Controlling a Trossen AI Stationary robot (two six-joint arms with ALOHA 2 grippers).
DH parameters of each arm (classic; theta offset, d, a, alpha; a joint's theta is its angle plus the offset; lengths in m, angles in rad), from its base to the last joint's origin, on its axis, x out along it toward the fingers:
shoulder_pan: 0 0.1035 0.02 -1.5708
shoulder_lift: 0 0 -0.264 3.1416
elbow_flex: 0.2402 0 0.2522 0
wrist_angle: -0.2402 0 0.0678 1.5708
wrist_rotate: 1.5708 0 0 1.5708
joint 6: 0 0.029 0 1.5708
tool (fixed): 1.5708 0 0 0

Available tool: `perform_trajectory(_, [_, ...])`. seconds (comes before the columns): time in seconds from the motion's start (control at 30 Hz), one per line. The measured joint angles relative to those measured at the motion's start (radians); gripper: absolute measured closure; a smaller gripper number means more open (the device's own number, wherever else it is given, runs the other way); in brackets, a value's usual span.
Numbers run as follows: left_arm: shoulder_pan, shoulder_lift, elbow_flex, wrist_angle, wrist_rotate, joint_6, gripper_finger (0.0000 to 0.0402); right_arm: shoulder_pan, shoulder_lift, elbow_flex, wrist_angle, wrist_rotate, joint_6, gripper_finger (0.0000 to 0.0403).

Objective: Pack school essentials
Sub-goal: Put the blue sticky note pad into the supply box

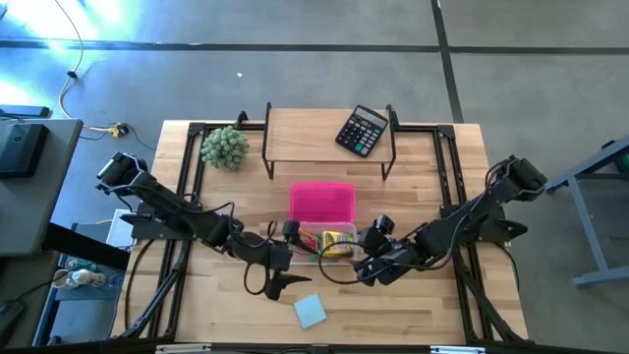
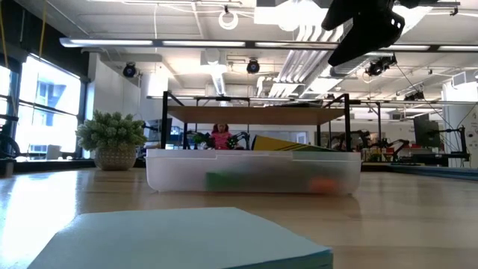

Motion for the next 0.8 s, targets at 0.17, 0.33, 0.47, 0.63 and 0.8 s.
perform_trajectory(0.17, [0.0,0.0,0.0,0.108,-0.001,0.073,0.0112,-0.011,0.0,0.0,0.001,0.016,0.028,0.0006])
perform_trajectory(0.33, [0.0,0.0,0.0,0.147,-0.003,0.087,0.0112,-0.032,0.0,0.0,0.001,0.015,0.045,0.0006])
perform_trajectory(0.47, [0.0,0.0,0.0,0.134,0.006,0.117,0.0112,-0.044,0.0,0.0,0.0,0.015,0.043,0.0006])
perform_trajectory(0.63, [0.0,0.0,0.0,0.116,0.015,0.126,0.0112,-0.051,0.0,0.0,0.001,0.013,0.043,0.0006])
perform_trajectory(0.8, [-0.008,0.0,0.0,0.095,0.029,0.174,0.0112,-0.05,0.0,0.0,0.0,0.011,0.053,0.0006])
